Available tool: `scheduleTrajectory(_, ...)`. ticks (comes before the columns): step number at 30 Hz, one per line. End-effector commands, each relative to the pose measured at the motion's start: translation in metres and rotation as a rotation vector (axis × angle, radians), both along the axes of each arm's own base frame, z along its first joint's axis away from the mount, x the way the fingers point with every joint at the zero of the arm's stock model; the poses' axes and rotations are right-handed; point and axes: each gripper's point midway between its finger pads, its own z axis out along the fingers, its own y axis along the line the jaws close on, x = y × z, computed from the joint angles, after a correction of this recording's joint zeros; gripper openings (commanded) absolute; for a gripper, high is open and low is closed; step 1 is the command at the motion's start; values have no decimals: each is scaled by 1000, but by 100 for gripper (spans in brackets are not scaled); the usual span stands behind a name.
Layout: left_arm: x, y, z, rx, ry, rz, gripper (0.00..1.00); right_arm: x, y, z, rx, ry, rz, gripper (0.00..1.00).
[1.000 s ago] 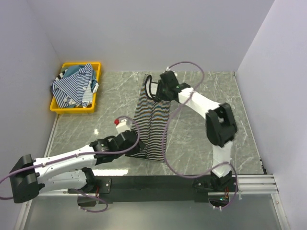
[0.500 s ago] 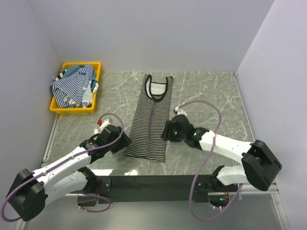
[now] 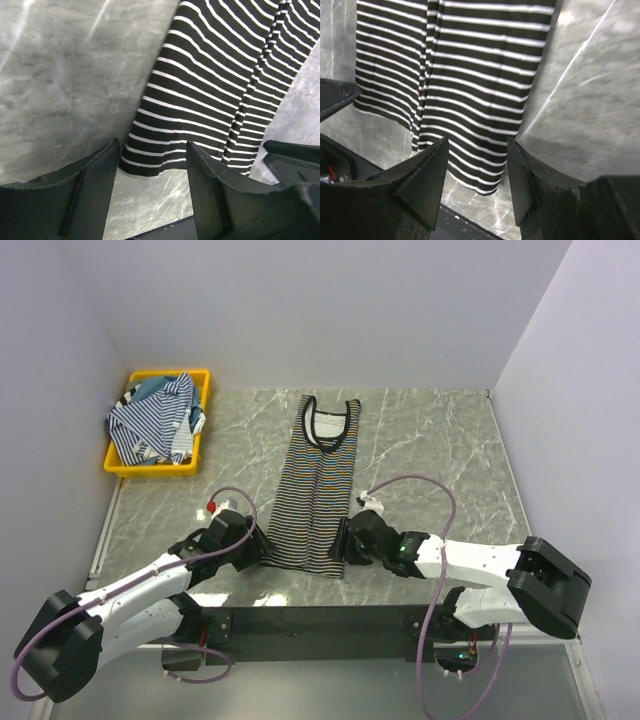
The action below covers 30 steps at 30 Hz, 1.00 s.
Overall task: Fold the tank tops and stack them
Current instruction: Fold the tank top
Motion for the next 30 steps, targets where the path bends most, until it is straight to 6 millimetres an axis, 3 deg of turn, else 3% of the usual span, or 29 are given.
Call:
scheduleTrajectory(1, -6, 0, -11, -1, 18, -18, 61, -1, 5, -1, 32, -4, -52, 57)
scheduleTrajectory(10, -11, 13, -24, 60, 47, 8, 57, -19, -4, -13, 0, 26, -75, 59)
scheduleTrajectory(19, -13, 33, -16, 144, 43, 56, 58, -34, -1, -25, 7, 70, -83, 59)
scheduleTrajectory(30, -21, 29, -32, 146, 78, -2, 53, -46, -18, -39, -35, 91, -141, 57)
